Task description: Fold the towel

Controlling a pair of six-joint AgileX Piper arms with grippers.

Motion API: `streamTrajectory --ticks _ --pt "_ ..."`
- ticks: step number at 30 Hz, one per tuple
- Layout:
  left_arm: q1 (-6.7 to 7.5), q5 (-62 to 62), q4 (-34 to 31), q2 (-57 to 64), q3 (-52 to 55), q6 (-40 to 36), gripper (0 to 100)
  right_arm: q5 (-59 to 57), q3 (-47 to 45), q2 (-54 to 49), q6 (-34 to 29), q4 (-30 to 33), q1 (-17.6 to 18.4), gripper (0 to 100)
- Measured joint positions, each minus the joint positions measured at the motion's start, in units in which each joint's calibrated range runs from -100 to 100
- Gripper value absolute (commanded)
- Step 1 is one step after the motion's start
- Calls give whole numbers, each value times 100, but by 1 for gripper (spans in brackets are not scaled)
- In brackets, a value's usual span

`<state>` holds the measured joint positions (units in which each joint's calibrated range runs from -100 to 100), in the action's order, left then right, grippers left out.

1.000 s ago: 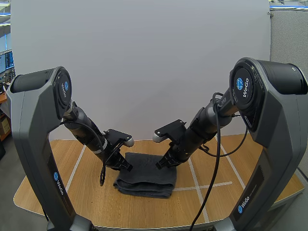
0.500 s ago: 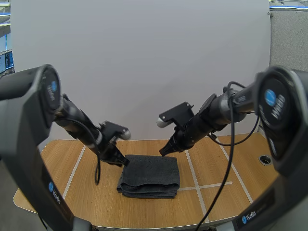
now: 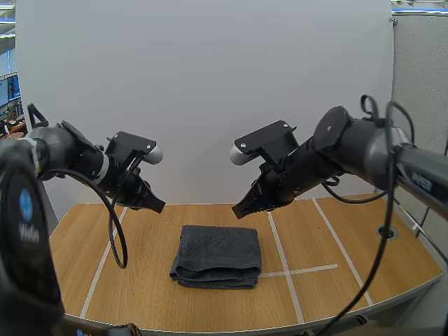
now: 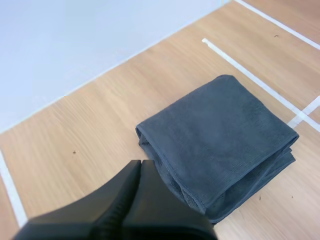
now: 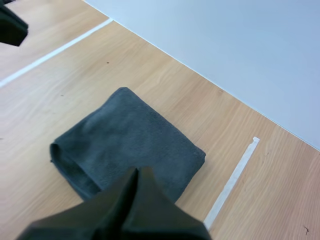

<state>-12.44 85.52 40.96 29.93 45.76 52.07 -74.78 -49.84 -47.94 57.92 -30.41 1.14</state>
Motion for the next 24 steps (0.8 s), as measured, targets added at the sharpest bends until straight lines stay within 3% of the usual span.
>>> streamTrajectory --ticks 10,20,24 --pt "-8 20 3 160 0 0 0 -1286 0 -1440 -774 715 0 0" --pt "-8 20 3 160 0 0 0 -1663 0 -2302 -1549 921 19 0" --pt "-8 37 3 160 0 0 0 -1726 -171 -3059 -2146 1375 370 0"
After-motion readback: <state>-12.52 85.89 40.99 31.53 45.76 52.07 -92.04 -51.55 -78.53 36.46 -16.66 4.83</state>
